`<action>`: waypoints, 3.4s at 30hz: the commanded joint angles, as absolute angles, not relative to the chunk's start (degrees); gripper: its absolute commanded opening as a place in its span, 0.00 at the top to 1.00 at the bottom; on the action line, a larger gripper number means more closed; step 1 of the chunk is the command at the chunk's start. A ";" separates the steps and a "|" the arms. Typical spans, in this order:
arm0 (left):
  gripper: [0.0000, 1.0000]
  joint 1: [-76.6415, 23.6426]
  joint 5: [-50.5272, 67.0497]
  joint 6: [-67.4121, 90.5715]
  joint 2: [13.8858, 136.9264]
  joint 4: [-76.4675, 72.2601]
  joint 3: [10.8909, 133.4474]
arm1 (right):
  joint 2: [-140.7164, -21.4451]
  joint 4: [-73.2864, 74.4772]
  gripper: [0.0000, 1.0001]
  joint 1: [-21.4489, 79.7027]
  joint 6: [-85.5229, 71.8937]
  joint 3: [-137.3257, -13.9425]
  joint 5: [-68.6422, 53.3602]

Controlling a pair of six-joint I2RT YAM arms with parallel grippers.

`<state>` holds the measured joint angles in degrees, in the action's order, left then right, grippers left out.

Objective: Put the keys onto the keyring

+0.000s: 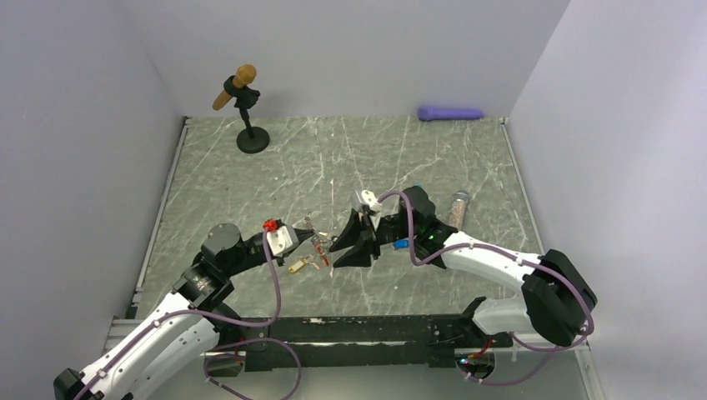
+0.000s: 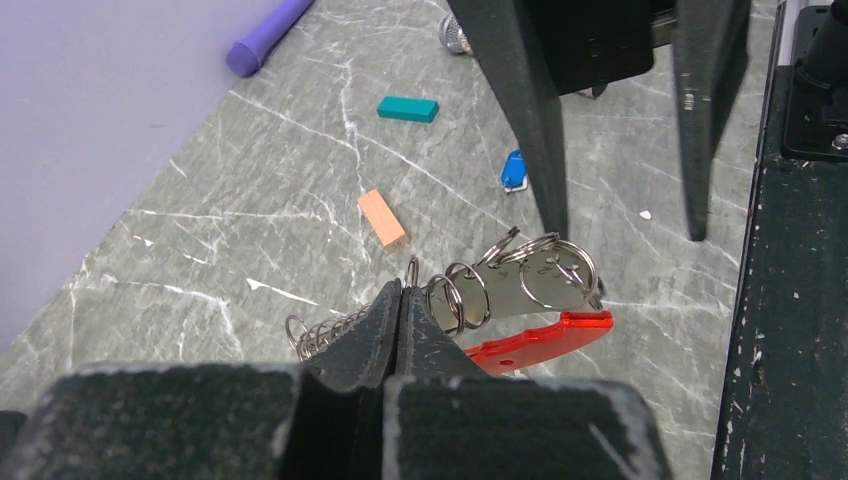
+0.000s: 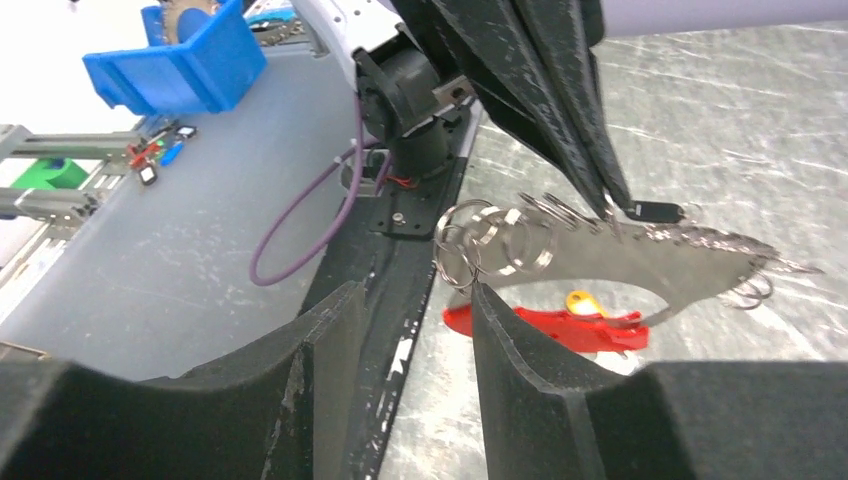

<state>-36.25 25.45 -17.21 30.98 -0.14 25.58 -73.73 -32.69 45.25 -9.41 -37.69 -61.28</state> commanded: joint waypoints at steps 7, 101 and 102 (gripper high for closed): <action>1.00 -36.41 27.17 -14.87 30.01 -6.69 24.75 | -70.50 -23.04 0.48 39.02 0.24 -41.10 -65.87; 1.00 -36.03 33.84 -7.51 31.00 -15.97 19.16 | -78.50 12.63 0.54 12.67 61.31 -34.73 -50.84; 1.00 -36.03 33.84 -7.55 31.14 -15.79 19.17 | -78.86 12.48 0.54 12.81 60.77 -35.05 -50.53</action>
